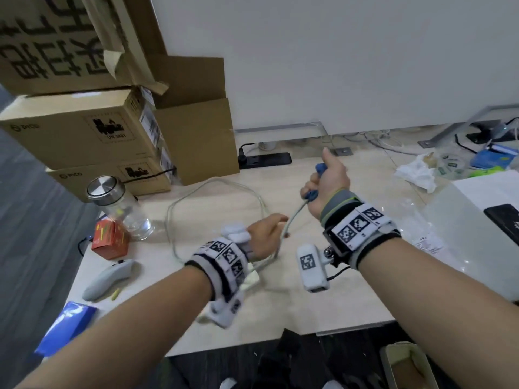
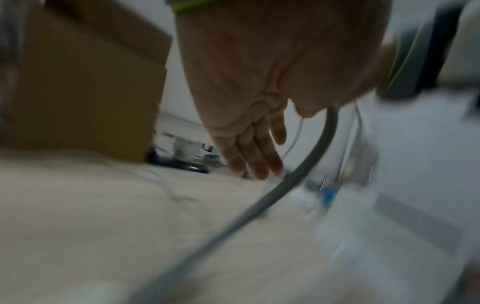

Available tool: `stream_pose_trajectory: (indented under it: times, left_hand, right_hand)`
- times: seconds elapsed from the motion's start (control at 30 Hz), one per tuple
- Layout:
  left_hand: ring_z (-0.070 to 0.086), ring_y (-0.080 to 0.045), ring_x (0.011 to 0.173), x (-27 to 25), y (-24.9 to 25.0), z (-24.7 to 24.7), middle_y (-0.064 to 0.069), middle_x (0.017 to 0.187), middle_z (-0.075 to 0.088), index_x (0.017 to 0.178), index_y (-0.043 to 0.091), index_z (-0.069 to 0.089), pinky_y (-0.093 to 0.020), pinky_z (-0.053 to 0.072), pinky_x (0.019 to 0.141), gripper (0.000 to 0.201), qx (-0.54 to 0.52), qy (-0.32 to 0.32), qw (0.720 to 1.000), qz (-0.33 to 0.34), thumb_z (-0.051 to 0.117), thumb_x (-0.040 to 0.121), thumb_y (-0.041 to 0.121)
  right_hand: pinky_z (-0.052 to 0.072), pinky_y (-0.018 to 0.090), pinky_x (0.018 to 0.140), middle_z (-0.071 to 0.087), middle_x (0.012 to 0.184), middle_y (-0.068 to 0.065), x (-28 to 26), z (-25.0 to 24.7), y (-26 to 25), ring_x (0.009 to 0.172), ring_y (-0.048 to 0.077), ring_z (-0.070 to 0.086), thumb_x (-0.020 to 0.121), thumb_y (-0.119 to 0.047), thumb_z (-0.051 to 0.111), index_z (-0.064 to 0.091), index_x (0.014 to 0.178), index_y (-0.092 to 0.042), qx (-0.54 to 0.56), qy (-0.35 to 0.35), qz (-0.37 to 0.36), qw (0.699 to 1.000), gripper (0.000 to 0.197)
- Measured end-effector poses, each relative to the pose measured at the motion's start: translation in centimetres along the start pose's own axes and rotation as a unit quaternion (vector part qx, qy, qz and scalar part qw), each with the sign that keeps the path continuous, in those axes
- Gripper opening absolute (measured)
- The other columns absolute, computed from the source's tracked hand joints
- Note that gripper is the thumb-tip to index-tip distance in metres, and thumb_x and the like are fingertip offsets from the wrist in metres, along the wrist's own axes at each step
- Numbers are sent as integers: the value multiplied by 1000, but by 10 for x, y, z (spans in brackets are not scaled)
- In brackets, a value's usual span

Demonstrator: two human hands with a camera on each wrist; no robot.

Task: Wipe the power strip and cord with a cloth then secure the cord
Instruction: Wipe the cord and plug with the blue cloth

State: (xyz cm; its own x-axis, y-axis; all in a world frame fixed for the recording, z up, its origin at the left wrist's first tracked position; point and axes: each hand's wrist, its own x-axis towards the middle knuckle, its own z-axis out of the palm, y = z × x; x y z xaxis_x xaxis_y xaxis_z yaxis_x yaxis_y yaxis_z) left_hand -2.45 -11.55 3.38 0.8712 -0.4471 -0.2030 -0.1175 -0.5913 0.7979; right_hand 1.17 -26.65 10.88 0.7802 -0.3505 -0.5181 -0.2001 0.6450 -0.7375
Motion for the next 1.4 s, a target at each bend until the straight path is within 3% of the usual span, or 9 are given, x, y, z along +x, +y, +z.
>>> stream_pose_trajectory:
  times: [0.13, 0.33, 0.53, 0.73, 0.9, 1.0, 1.1, 1.23, 1.4]
  left_hand:
    - [45, -15, 48, 5, 47, 7, -4, 59, 57, 90, 10, 60, -25, 37, 49, 32, -281, 119, 951, -55, 36, 100, 29]
    - [51, -28, 64, 0, 16, -12, -2, 64, 54, 79, 18, 51, -34, 43, 59, 31, 158, 86, 974, 134, 40, 97, 41]
    - [50, -29, 68, -7, -5, -44, -2, 73, 55, 90, 21, 49, -35, 44, 64, 33, 355, -26, 931, 85, 30, 98, 48]
    - [53, -21, 118, -9, -62, -54, 3, 127, 57, 126, 24, 53, -31, 32, 94, 33, 541, -239, 794, -140, 35, 101, 35]
    - [52, -23, 121, -5, -52, -40, 2, 131, 56, 133, 20, 49, -28, 37, 89, 40, 411, -191, 883, -125, 48, 96, 36]
    - [63, -19, 95, -10, -8, -11, 2, 103, 68, 123, 21, 51, -28, 47, 82, 33, 87, -48, 994, -38, 52, 94, 36]
    - [61, -18, 72, 3, 24, 13, -4, 85, 70, 107, 13, 58, -29, 48, 67, 27, -151, 50, 986, -57, 42, 98, 32]
    - [45, -20, 58, 3, 31, 23, 1, 58, 51, 63, 13, 49, -33, 34, 57, 46, -19, 153, 987, 54, 37, 98, 41]
    - [52, -34, 65, -11, -2, 17, -9, 65, 56, 68, 19, 43, -34, 37, 60, 42, 244, -3, 957, 155, 29, 96, 47]
  right_hand:
    - [23, 24, 44, 27, 51, -3, -7, 2, 8, 40, 16, 20, 82, -47, 62, 40, 63, -16, -29, -1, -2, 1000, 42]
    - [25, 24, 44, 27, 45, -4, -7, -11, 2, 34, 15, 19, 85, -43, 60, 41, 66, -17, -48, -8, 48, 998, 37]
    - [27, 24, 44, 31, 51, -3, 4, -19, 2, 36, 15, 21, 83, -41, 63, 46, 70, -16, -85, 20, 32, 996, 33]
    - [26, 25, 47, 26, 56, -2, 13, -30, -24, 39, 16, 21, 87, -40, 58, 42, 67, -16, -81, 71, -3, 994, 35]
    - [22, 26, 47, 24, 55, -3, 4, -19, -14, 43, 15, 18, 86, -40, 62, 40, 65, -17, -93, 48, -14, 994, 38]
    - [24, 27, 45, 27, 52, -3, -5, -13, 3, 40, 14, 21, 85, -39, 63, 41, 64, -16, -96, 20, 3, 995, 38]
    - [29, 31, 48, 35, 54, -1, -10, -11, 20, 43, 16, 28, 83, -38, 66, 46, 66, -14, -134, 3, 6, 991, 35]
    - [30, 30, 47, 37, 58, 0, -10, -16, 19, 44, 16, 32, 84, -39, 66, 48, 69, -13, -145, -8, 17, 989, 35]
    - [24, 25, 45, 28, 50, -2, -1, -32, -1, 35, 14, 22, 86, -35, 64, 44, 65, -14, -138, 35, 18, 990, 36]
